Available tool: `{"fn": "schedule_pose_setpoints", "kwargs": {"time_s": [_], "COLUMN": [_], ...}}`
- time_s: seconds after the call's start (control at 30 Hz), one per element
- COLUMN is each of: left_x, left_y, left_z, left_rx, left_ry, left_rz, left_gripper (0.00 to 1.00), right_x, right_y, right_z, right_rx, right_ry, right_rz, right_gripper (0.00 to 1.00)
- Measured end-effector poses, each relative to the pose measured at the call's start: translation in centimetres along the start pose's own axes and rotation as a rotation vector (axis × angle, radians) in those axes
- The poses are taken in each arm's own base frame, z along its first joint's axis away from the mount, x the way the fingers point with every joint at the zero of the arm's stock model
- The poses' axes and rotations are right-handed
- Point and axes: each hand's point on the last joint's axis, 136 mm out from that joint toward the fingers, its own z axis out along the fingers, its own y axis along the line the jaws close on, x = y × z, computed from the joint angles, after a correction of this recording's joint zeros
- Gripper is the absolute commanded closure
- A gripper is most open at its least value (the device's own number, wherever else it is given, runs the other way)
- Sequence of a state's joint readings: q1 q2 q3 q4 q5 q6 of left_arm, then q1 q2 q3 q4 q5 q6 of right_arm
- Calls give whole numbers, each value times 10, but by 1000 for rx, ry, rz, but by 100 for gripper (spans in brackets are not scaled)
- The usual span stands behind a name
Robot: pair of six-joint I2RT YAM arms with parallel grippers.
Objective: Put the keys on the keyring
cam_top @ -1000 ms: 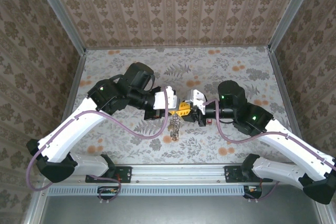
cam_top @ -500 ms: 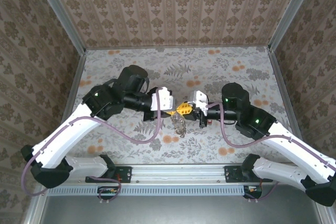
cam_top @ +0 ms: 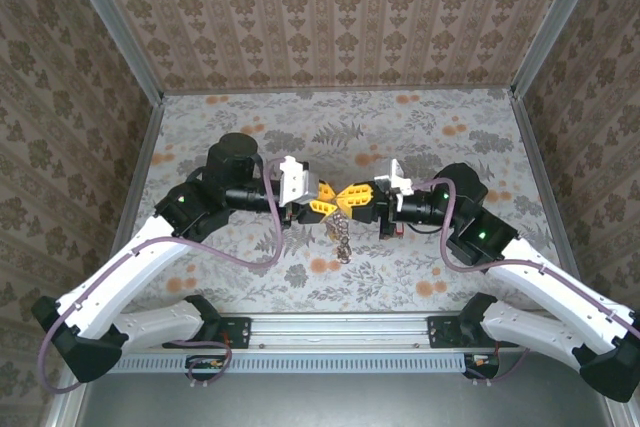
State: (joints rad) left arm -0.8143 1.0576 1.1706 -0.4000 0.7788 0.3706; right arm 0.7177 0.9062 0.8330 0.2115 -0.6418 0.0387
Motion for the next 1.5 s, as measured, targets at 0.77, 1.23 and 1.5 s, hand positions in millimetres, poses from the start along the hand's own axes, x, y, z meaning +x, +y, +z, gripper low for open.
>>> {"fn": "schedule_pose_setpoints", "kwargs": {"time_s": [0.77,1.23,1.5], "left_x": [2,13,12], "left_y": [-2,-6,-10], "left_z": [-2,-1,1], "left_rx": [82,121,129], "left_ry": [267,355,358], "left_rz": [20,28,38], "left_gripper": [100,100,100], "right_x": [21,29,28], "right_y": [-1,-1,4], "right_z": [-8,-6,-4], "right_rx": [30,25,10], "right_ry": [251,280,273], "right_rz": [-135,-138,-132], "right_gripper": [69,81,100]}}
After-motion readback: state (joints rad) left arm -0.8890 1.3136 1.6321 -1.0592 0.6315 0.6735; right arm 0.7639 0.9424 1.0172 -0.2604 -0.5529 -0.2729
